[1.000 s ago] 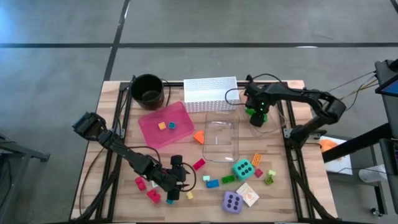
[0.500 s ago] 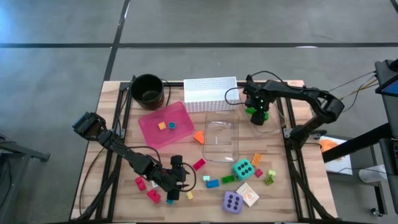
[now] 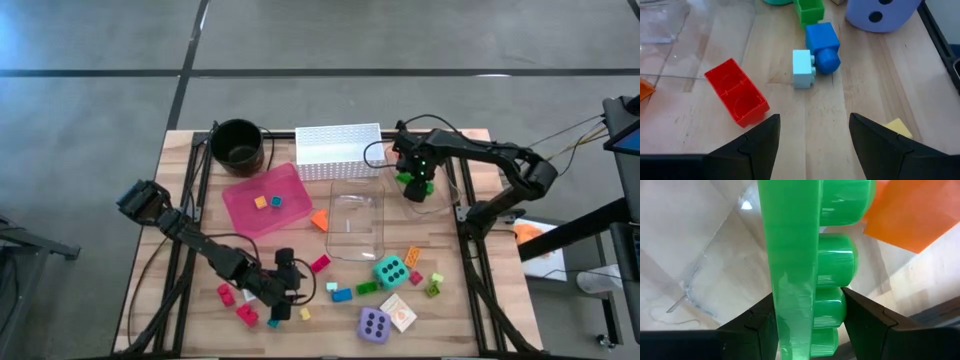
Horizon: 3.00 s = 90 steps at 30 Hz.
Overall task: Pick & Place Toys
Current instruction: Put the bottom large green game piece into the top transparent bin
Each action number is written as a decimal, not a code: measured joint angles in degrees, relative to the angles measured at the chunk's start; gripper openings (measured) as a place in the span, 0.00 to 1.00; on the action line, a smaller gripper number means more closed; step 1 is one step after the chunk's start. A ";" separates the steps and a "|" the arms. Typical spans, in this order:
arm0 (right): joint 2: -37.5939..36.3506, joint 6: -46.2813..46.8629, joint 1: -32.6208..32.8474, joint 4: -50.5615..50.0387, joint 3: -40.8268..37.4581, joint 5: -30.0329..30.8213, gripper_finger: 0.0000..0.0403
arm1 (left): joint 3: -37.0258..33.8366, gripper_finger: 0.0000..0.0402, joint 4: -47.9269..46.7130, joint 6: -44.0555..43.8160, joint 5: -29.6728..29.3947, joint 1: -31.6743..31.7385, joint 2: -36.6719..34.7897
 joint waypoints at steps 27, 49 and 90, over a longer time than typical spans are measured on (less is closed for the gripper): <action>-2.03 1.42 0.01 -1.36 -0.05 0.24 0.47 | -0.02 0.60 0.20 0.33 0.04 -0.04 0.00; -20.43 4.21 0.77 -0.69 -8.11 -5.40 0.47 | -0.04 0.60 -5.45 3.96 -12.19 0.53 0.28; -17.61 9.49 5.10 5.42 -8.33 -1.07 0.56 | -0.04 0.60 -5.42 3.91 -12.20 0.57 0.35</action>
